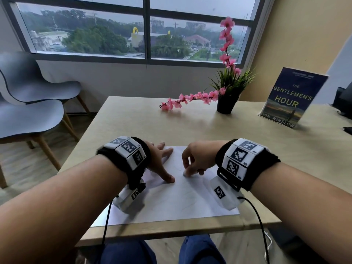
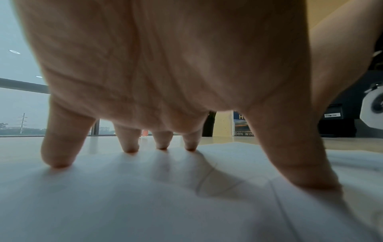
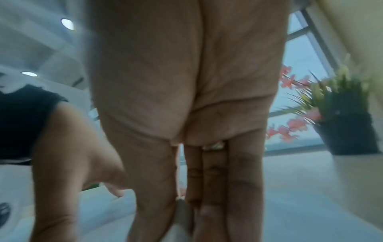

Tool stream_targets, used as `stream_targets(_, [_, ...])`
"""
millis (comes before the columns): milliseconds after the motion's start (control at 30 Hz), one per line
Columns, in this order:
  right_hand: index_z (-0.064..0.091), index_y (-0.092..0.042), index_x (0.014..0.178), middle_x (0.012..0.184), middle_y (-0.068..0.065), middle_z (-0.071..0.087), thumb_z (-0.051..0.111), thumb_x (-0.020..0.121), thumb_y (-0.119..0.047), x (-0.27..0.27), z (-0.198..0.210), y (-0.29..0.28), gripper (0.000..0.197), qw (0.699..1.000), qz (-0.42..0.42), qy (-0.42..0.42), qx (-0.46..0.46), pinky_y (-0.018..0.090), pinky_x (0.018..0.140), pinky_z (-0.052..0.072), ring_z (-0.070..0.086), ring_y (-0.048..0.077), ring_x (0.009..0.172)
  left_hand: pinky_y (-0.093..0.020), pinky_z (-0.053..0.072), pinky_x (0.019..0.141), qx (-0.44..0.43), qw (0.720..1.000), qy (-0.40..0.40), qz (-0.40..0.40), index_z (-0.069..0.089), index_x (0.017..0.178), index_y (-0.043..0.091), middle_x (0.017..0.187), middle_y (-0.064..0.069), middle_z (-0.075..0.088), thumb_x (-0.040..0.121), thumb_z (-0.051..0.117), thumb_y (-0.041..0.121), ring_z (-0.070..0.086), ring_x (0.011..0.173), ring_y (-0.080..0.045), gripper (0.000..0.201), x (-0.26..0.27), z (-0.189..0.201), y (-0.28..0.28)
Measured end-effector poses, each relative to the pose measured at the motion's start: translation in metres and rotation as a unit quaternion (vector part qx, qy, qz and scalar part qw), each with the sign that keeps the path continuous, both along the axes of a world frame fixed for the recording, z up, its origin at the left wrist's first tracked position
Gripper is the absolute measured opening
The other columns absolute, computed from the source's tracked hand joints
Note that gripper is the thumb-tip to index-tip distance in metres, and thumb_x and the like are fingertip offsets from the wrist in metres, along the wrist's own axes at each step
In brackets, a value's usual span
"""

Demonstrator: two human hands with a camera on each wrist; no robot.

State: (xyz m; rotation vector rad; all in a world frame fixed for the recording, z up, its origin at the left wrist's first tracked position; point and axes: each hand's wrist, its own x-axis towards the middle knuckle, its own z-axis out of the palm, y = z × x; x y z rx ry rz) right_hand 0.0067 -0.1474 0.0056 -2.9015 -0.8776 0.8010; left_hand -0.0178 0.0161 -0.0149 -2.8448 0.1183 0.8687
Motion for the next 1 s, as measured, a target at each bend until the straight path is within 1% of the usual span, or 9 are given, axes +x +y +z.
stream_targets(67, [0.066,-0.017,0.095,0.086,0.005,0.076,0.07,0.085,-0.038,0.006,0.002,-0.002,0.023,1.0,-0.018,0.0,0.003,0.026,0.073,0.052,0.064,0.014,0.065,-0.051,0.005,0.119,0.004,1.0,-0.005,-0.004,-0.014,0.148,0.041,0.159,0.007,-0.018,0.064,0.05,0.085,-0.006,0.149,-0.024,0.114,-0.001,0.0,-0.001])
stream_targets(233, [0.063,-0.011,0.1,0.071,0.0,0.068,0.062,0.092,-0.03,0.0,-0.001,0.0,0.021,0.999,-0.017,-0.032,-0.007,0.02,0.057,0.044,0.061,0.015,0.064,-0.05,0.006,0.119,0.006,1.0,-0.01,-0.004,-0.014,0.148,0.041,0.159,0.008,-0.018,0.066,0.05,0.084,-0.005,0.149,-0.024,0.113,-0.003,0.002,-0.001])
stream_targets(333, [0.062,-0.016,0.097,0.085,0.004,0.075,0.066,0.088,-0.037,-0.01,-0.001,0.0,0.023,1.0,0.011,0.009,-0.009,0.027,0.069,0.051,0.063,0.014,0.067,-0.051,0.005,0.119,0.001,1.0,-0.004,0.001,-0.014,0.148,0.041,0.159,0.008,-0.019,0.065,0.051,0.084,-0.006,0.149,-0.024,0.113,-0.002,0.001,-0.001])
stream_targets(400, [0.065,-0.017,0.098,0.089,0.005,0.076,0.067,0.086,-0.041,-0.006,0.001,-0.001,0.027,1.0,0.003,0.012,-0.007,0.027,0.072,0.052,0.063,0.013,0.068,-0.052,0.005,0.119,0.0,1.0,-0.002,0.001,-0.014,0.148,0.041,0.159,0.008,-0.019,0.066,0.051,0.083,-0.007,0.149,-0.024,0.113,-0.002,0.002,-0.001])
stream_targets(500, [0.07,-0.007,0.103,0.09,0.007,0.076,0.063,0.091,-0.035,-0.001,0.004,0.001,0.031,1.0,-0.018,-0.025,-0.008,0.023,0.067,0.049,0.062,0.014,0.067,-0.052,0.005,0.119,0.003,1.0,-0.008,-0.002,-0.014,0.148,0.041,0.159,0.008,-0.018,0.066,0.051,0.084,-0.005,0.149,-0.024,0.113,-0.003,0.003,-0.001])
stream_targets(600, [0.068,-0.003,0.107,0.095,0.007,0.076,0.055,0.096,-0.03,-0.012,0.001,0.009,0.031,0.999,0.013,-0.039,-0.03,0.017,0.052,0.039,0.061,0.015,0.072,-0.051,0.006,0.119,0.006,1.0,-0.009,-0.003,-0.014,0.148,0.041,0.159,0.007,-0.018,0.066,0.05,0.084,-0.004,0.149,-0.024,0.112,-0.003,0.002,-0.001])
stream_targets(733, [0.064,-0.012,0.1,0.09,0.005,0.076,0.061,0.091,-0.036,-0.02,-0.003,0.012,0.026,0.999,0.043,-0.014,-0.014,0.021,0.057,0.043,0.063,0.014,0.071,-0.05,0.006,0.119,0.003,1.0,-0.016,-0.005,-0.013,0.148,0.04,0.16,0.006,-0.017,0.067,0.051,0.083,-0.004,0.149,-0.024,0.112,-0.003,0.001,-0.002])
stream_targets(900, [0.071,-0.005,0.099,0.083,0.006,0.075,0.063,0.091,-0.032,-0.006,0.003,0.011,0.03,0.999,0.003,-0.052,0.003,0.019,0.059,0.044,0.062,0.014,0.066,-0.05,0.005,0.118,0.005,1.0,-0.01,-0.002,-0.014,0.148,0.041,0.159,0.007,-0.018,0.067,0.05,0.084,-0.005,0.149,-0.024,0.112,-0.003,0.002,-0.002])
stream_targets(1000, [0.062,-0.011,0.091,0.079,0.003,0.071,0.063,0.091,-0.03,-0.016,-0.003,0.015,0.02,0.999,0.038,-0.026,0.007,0.02,0.057,0.043,0.062,0.015,0.067,-0.05,0.006,0.119,0.002,1.0,-0.013,-0.005,-0.015,0.147,0.043,0.159,0.007,-0.018,0.065,0.05,0.085,-0.005,0.149,-0.024,0.113,-0.002,0.0,-0.001])
